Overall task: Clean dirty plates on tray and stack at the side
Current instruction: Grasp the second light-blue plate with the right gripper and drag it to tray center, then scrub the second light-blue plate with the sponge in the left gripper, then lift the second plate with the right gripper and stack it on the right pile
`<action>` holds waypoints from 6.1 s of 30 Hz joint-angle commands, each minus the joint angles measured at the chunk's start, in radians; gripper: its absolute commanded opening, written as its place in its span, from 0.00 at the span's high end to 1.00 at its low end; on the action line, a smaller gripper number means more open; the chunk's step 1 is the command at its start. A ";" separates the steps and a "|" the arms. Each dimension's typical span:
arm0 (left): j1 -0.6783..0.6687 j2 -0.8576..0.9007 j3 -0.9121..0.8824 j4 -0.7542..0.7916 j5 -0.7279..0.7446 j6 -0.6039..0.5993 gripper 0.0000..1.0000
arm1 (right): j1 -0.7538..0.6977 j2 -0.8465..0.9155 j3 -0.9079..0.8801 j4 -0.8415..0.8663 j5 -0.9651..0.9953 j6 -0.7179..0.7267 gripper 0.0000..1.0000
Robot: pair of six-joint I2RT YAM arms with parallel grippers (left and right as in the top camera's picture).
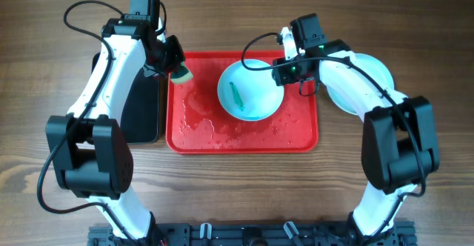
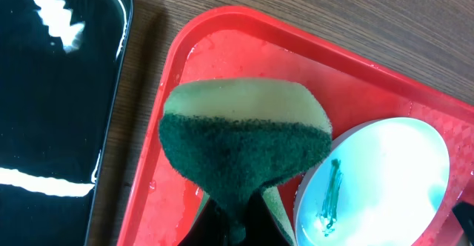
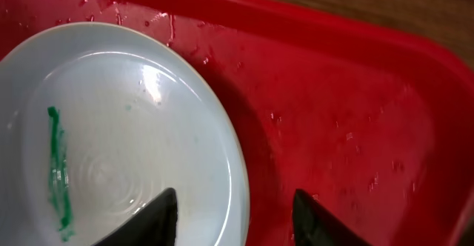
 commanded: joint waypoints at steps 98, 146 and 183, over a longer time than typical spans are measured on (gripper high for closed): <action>-0.268 0.282 0.005 0.011 -0.449 -0.327 0.96 | 0.093 0.108 -0.005 -0.027 -0.161 0.438 0.96; -0.020 0.214 0.312 -0.143 0.252 0.203 0.96 | 0.480 -0.300 -0.005 -0.439 1.331 0.497 0.96; -0.020 0.214 0.312 -0.150 0.222 0.203 0.96 | -0.225 -0.401 -0.009 -0.376 0.290 0.457 0.96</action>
